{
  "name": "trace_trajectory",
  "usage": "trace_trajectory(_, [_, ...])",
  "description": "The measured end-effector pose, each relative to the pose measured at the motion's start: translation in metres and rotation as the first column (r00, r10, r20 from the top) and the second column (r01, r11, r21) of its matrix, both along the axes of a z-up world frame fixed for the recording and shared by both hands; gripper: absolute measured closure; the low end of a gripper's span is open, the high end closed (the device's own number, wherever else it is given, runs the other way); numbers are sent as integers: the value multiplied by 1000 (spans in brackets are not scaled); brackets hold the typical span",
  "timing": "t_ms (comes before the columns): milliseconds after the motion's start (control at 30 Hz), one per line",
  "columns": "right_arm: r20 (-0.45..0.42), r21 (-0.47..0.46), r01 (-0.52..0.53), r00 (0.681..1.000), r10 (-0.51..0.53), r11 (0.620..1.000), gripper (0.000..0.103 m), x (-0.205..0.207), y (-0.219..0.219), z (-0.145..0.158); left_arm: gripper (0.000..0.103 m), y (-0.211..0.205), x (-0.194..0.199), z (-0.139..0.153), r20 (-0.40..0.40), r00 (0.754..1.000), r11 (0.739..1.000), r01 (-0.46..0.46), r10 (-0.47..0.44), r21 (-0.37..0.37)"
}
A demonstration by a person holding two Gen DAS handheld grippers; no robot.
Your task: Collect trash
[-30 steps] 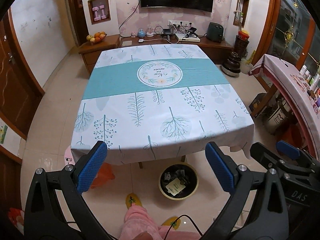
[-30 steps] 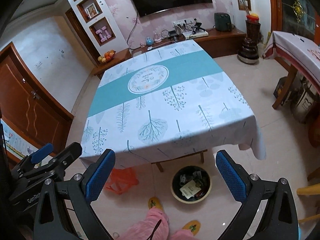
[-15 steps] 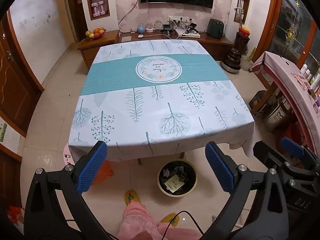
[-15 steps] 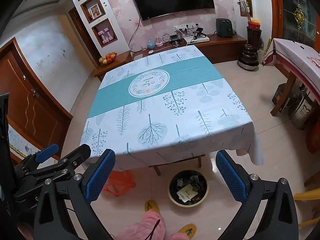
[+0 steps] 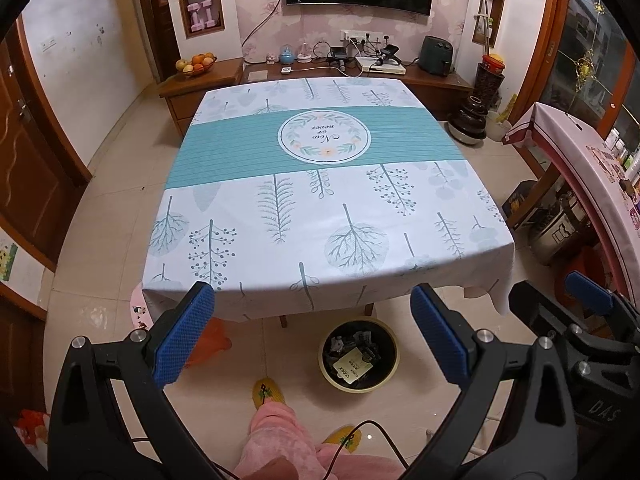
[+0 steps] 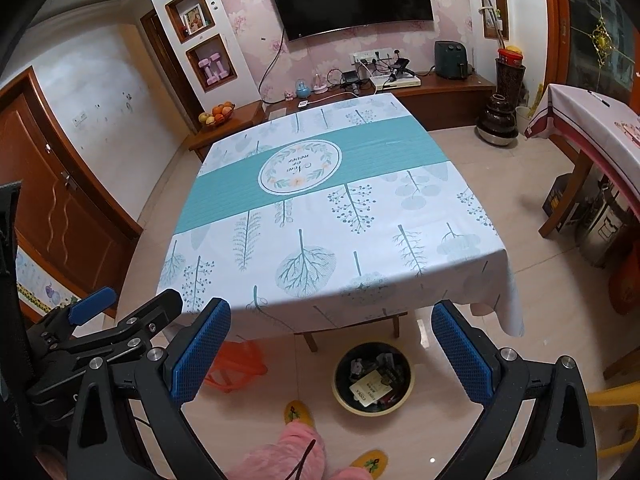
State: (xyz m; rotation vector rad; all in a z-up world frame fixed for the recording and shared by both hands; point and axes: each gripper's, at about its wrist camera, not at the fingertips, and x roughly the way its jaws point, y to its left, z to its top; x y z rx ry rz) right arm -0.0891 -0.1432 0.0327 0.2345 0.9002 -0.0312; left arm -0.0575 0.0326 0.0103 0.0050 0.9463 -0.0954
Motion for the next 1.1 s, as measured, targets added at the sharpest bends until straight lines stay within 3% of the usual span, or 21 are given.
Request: trace_trajectory(1100, [-13, -3, 9, 1000, -9, 1000, 1, -2, -8, -12, 6, 3, 1, -7, -16, 1000, 1000, 4, -4, 14])
